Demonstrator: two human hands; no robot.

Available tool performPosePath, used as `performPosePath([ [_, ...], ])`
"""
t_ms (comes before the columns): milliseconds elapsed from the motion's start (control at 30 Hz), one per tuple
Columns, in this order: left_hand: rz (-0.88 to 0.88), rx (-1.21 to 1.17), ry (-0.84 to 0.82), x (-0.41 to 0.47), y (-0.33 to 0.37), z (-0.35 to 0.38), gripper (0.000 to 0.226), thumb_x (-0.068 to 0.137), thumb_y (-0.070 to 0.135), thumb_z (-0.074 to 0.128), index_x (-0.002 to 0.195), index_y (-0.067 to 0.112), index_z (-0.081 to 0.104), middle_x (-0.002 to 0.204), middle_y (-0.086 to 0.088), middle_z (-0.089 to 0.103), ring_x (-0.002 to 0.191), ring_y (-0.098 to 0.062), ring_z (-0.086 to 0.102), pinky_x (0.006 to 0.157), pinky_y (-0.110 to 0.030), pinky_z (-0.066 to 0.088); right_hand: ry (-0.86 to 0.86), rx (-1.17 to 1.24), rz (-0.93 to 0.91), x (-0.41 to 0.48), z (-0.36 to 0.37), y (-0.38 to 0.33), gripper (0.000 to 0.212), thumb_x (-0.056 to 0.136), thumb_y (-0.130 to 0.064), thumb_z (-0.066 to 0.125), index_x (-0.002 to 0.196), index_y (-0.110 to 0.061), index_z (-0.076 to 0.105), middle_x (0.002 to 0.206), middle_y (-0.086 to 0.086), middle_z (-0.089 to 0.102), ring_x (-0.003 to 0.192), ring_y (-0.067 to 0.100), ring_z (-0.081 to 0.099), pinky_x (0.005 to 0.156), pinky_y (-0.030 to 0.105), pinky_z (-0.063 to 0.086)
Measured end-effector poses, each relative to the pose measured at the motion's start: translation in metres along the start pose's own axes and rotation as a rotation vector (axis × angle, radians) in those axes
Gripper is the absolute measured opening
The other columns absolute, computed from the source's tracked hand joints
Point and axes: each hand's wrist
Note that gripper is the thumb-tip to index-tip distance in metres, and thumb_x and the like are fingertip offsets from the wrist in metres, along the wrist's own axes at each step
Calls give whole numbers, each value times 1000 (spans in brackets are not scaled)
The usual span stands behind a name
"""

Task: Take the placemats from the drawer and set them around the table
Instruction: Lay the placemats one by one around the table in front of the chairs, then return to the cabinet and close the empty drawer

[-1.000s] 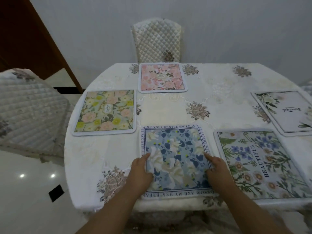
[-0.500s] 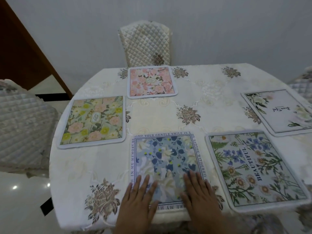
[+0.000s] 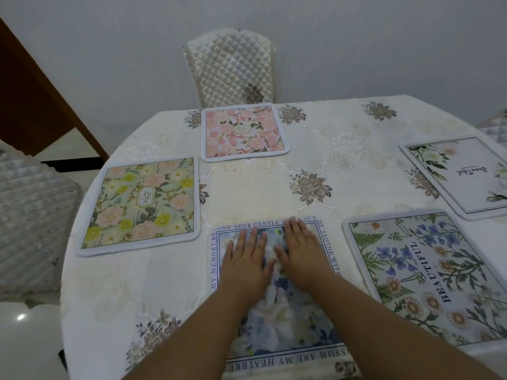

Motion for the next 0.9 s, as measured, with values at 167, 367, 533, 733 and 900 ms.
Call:
performPosePath([
  [167,-165,10,16,-14,-50,-6,86,93,71,12,156,18,-15,162,2,-20,151,-18,-16,124,-39,-1,41,24,170,-17,-6,38,80,94,-65,9,153,-16,-12,161,0,-16,148,16,-13,121,36,0],
  [367,-208,-177,-137,-56,-47,-60,59,97,42,42,151,19,33,153,-6,41,139,-22,40,111,-38,38,8,380,230,-71,-49,26,59,98,-43,39,150,-17,29,152,-1,35,140,19,34,113,33,30],
  [533,-58,-230,-283,-119,-6,-87,55,96,36,47,150,32,37,153,3,42,135,-17,45,106,-30,39,24,594,394,-178,-96,-12,45,100,-34,46,143,-22,42,139,-3,51,117,12,51,94,22,42],
  [733,253,-240,-326,-173,45,-113,52,100,47,42,150,35,33,154,8,39,138,-13,41,111,-31,37,166,610,533,-280,-132,-38,48,96,-46,47,141,-30,45,142,-9,51,126,9,49,99,25,41],
  [900,571,-210,-269,-205,64,-161,47,101,47,40,146,33,41,151,8,44,136,-12,43,109,-29,36,361,459,716,-369,-153,-82,51,94,-51,47,142,-34,42,144,-13,47,129,6,45,102,28,39],
])
Point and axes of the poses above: each hand's wrist, its own x-axis towards the middle knuckle, its own z-axis out of the palm, y = z × x
